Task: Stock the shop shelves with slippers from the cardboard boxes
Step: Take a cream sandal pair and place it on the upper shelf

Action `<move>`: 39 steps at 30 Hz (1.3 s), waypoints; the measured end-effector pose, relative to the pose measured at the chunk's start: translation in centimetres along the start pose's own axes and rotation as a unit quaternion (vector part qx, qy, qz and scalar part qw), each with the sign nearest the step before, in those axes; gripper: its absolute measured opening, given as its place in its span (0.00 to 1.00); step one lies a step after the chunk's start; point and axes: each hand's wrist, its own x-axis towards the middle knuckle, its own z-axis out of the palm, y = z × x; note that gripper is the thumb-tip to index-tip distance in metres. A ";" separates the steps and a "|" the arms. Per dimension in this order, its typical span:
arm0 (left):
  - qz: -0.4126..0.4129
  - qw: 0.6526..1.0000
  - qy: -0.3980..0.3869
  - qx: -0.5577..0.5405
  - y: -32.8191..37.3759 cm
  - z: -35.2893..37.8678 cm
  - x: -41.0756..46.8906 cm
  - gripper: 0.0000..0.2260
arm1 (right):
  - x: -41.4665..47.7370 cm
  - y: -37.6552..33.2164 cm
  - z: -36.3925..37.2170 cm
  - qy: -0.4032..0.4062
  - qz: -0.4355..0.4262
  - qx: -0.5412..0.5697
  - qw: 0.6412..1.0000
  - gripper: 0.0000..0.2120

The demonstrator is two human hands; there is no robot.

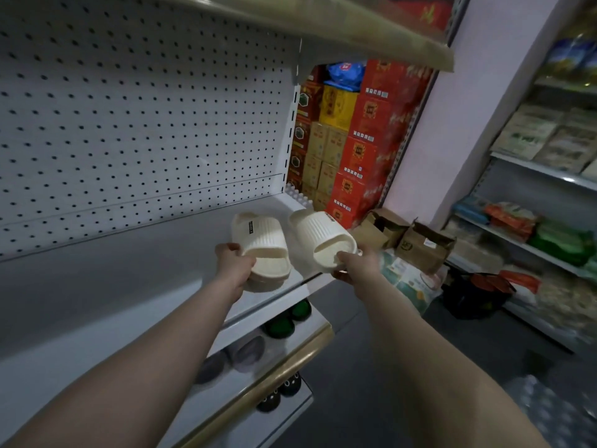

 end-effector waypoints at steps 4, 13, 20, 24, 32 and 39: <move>-0.011 0.999 0.046 -0.025 0.6 2.3 2.3 0.18 | 5.0 -0.9 0.5 -0.047 0.004 -0.040 0.998 0.24; -0.008 0.942 0.131 0.310 2.0 5.4 6.6 0.16 | 13.1 -2.1 1.2 -0.111 -0.049 -0.265 0.957 0.22; -0.020 0.931 0.175 0.321 2.5 7.1 7.9 0.20 | 18.4 -0.7 2.5 -0.101 -0.115 -0.423 0.893 0.28; -0.028 0.922 0.190 0.337 2.4 8.1 8.2 0.21 | 17.6 -1.4 2.3 -0.121 -0.123 -0.442 0.880 0.30; -0.009 0.923 0.171 0.345 2.3 8.1 7.8 0.21 | 17.0 -1.7 1.8 -0.122 -0.149 -0.487 0.852 0.24; 0.071 0.932 0.196 0.296 1.9 8.3 5.8 0.25 | 17.0 -1.5 0.9 -0.113 -0.163 -0.457 0.867 0.26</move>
